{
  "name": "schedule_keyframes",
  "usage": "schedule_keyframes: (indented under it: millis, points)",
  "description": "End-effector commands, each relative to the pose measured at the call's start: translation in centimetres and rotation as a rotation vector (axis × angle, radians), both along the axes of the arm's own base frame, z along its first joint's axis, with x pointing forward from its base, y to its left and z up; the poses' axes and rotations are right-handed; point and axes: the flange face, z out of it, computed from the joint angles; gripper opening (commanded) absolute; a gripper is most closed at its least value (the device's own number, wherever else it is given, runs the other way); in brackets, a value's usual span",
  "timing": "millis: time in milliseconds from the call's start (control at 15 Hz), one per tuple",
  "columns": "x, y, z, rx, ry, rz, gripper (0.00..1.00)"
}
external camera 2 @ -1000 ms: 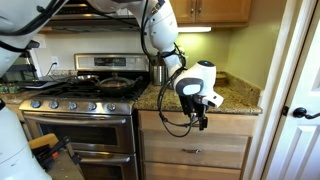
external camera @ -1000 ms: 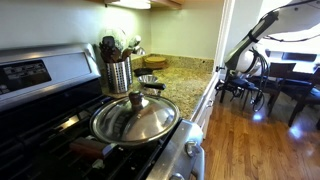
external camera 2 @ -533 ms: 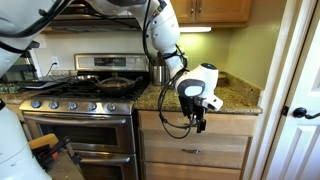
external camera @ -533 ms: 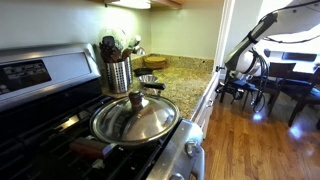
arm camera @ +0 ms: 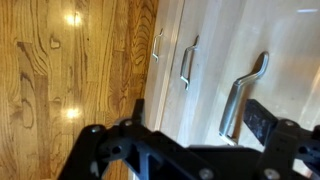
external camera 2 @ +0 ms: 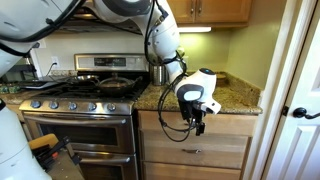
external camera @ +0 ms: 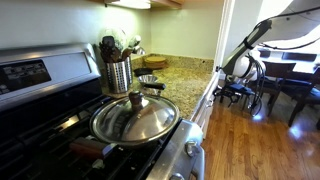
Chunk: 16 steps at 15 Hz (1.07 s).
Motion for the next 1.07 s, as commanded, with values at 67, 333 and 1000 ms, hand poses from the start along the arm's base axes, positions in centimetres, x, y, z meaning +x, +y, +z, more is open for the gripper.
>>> schedule_keyframes:
  millis: [67, 333, 1000]
  points:
    - [1.4, 0.4, -1.6, -0.007, -0.034, -0.013, 1.00]
    - [2.1, 0.5, -3.0, 0.002, -0.033, -0.023, 1.00]
    - [2.8, 0.7, -3.3, -0.006, -0.046, -0.002, 0.39]
